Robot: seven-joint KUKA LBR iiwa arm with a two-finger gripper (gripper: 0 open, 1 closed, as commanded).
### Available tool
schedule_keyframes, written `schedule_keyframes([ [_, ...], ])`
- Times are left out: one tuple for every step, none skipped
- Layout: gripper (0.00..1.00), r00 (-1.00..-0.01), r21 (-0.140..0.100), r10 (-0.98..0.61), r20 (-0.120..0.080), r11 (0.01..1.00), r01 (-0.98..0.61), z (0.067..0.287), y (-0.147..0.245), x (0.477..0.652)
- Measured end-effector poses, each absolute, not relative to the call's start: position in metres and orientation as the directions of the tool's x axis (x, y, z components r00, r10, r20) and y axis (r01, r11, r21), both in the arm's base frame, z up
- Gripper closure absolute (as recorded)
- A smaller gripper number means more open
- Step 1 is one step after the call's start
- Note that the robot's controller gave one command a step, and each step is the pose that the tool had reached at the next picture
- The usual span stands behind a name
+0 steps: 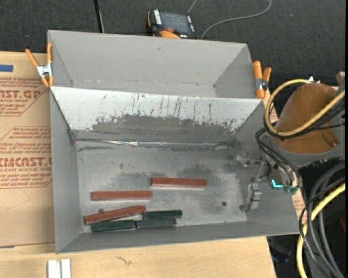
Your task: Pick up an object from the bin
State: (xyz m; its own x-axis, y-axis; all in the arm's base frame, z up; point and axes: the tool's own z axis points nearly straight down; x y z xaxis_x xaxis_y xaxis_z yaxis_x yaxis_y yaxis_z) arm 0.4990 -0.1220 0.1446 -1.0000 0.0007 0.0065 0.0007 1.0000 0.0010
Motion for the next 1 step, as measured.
schedule_keyframes([
  [0.00, -0.997, 0.003, -0.079, 0.001, 0.997, -0.079, 0.0654, -0.0836, 0.5552],
])
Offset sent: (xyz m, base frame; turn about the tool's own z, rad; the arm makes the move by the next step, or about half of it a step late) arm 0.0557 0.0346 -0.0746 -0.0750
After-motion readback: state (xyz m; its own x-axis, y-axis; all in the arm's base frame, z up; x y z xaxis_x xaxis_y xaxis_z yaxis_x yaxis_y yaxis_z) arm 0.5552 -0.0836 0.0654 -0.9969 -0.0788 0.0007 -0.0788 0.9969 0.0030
